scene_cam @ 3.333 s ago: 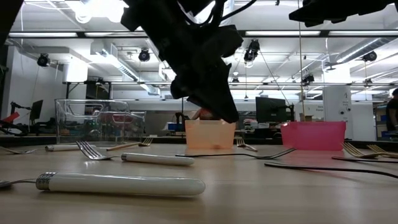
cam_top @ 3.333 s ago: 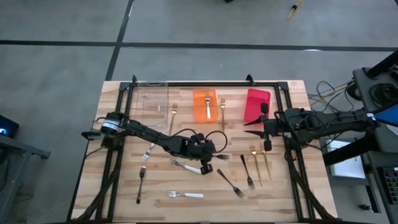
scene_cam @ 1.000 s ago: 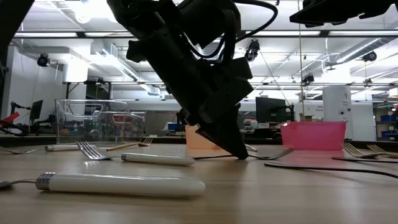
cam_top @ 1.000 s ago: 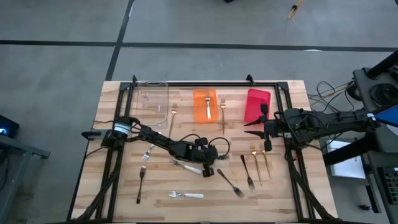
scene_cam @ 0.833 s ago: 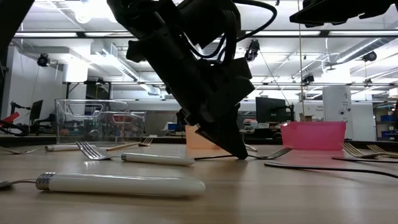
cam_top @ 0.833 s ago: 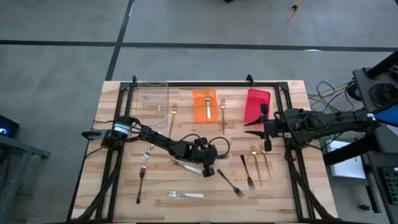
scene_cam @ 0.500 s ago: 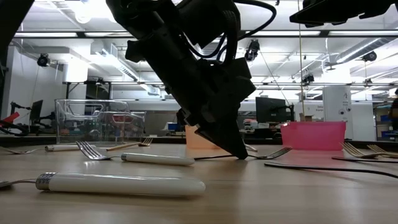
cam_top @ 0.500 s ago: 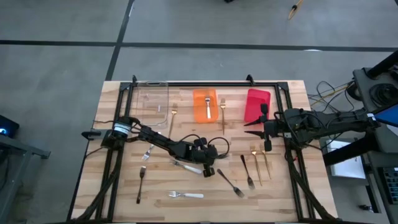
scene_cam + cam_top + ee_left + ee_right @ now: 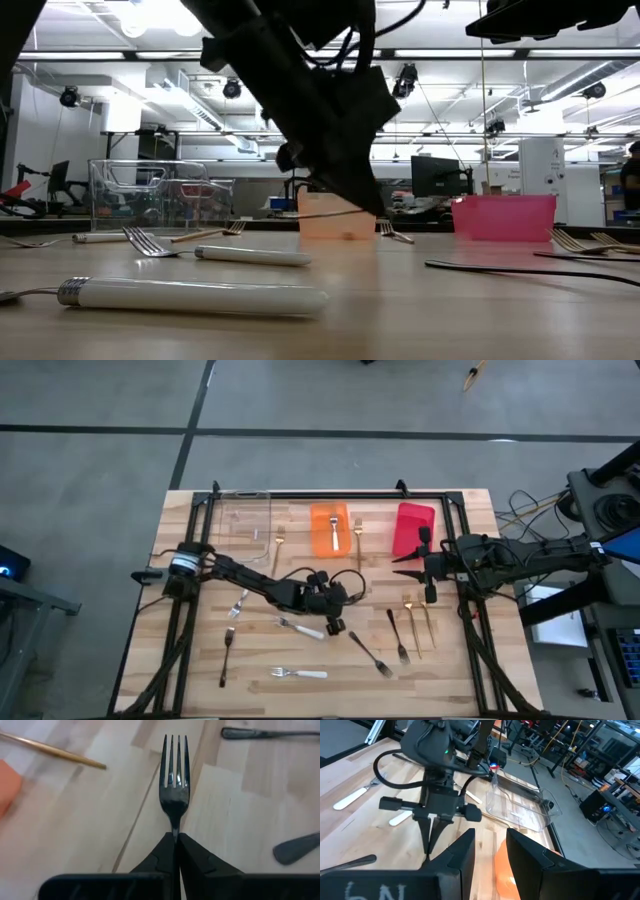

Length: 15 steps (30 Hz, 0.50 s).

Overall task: Sort silverware by color (type)
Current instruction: Put the top center black fork into the transparent bin

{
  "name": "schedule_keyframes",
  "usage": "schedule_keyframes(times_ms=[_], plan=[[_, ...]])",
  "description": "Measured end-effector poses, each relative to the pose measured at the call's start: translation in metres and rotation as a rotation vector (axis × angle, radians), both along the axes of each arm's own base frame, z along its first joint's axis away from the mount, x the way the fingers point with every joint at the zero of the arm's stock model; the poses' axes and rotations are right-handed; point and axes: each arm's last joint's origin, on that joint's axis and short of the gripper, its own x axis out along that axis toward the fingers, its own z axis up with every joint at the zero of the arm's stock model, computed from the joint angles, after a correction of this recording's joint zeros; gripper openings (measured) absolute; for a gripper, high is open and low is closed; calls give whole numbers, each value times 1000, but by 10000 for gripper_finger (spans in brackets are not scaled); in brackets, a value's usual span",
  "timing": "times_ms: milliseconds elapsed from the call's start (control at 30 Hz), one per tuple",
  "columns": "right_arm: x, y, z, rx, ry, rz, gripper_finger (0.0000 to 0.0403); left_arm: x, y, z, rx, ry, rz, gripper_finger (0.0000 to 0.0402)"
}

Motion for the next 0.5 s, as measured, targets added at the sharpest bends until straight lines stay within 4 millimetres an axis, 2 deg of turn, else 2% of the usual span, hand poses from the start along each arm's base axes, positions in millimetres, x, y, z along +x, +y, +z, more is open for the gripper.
schedule_keyframes(times_ms=[233, 500], plan=[[0, 0, 0, 4, 0, -1, 102, -9, 8, 37, 55, -62, 68, 0], [0, 0, 0, 5, 0, -2, 102, -45, 29, 92, 134, -54, 255, 0]])
